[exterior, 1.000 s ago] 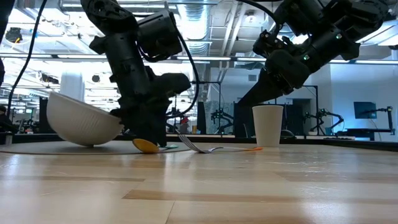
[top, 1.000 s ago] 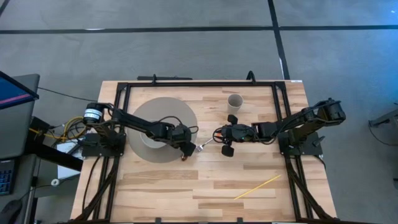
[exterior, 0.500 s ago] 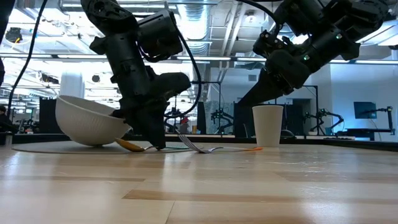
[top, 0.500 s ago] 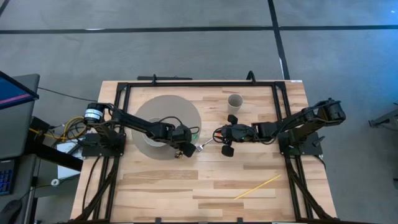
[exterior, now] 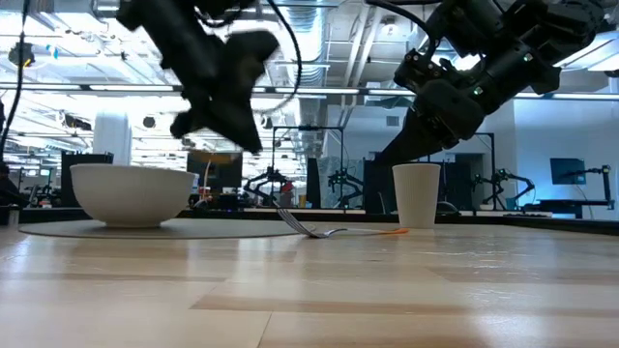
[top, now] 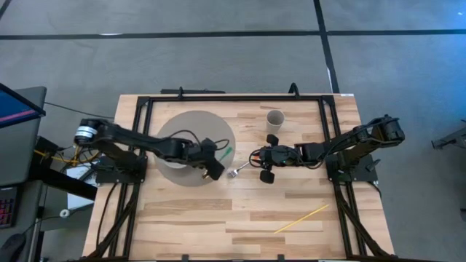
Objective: Pick & Place Utensil
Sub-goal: Put the green spoon into the bowl
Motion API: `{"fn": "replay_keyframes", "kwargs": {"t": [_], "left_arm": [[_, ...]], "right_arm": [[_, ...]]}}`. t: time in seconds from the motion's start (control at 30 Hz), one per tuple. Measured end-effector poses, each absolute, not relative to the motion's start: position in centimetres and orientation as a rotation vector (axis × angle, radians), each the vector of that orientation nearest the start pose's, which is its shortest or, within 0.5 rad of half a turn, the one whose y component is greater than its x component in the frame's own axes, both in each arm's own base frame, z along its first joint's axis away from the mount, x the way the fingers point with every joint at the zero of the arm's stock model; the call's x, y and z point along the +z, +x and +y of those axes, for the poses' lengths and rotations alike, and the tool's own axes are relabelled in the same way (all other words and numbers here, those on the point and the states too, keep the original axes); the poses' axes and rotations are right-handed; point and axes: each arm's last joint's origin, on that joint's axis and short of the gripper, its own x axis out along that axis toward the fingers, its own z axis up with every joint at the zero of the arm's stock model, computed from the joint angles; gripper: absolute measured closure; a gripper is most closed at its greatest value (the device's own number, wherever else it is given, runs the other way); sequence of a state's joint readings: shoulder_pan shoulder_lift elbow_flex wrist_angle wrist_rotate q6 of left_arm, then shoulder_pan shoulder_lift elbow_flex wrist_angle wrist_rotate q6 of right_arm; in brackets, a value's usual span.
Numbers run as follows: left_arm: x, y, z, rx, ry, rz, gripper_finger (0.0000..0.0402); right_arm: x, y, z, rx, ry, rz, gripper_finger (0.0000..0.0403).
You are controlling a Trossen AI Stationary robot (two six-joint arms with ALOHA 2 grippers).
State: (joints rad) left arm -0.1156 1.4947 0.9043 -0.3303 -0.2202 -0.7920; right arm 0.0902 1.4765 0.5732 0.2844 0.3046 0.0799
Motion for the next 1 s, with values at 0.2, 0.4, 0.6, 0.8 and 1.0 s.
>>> {"fn": "replay_keyframes", "kwargs": {"t": [0.2,0.4,0.6,0.8,1.0], "left_arm": [[24.3,25.9,-2.8,0.367,-0.317,0.810,0.0390],[26.7,21.8,-2.0,0.294,-0.127,0.792,0.0386],[24.9,17.4,-0.6,0.315,-0.080,0.765,0.0390],[20.4,15.1,0.5,0.304,0.018,0.604,0.0390],[15.8,13.8,0.9,0.295,0.034,0.529,0.0391]], "right_arm": [[15.5,27.1,1.6,-0.213,-0.041,0.612,0.0316],[15.5,27.1,1.6,-0.213,-0.041,0.613,0.0316],[15.5,27.1,1.7,-0.212,-0.040,0.612,0.0316],[15.5,27.1,1.7,-0.212,-0.040,0.608,0.0316],[15.5,27.1,1.7,-0.212,-0.040,0.607,0.0316]]}}
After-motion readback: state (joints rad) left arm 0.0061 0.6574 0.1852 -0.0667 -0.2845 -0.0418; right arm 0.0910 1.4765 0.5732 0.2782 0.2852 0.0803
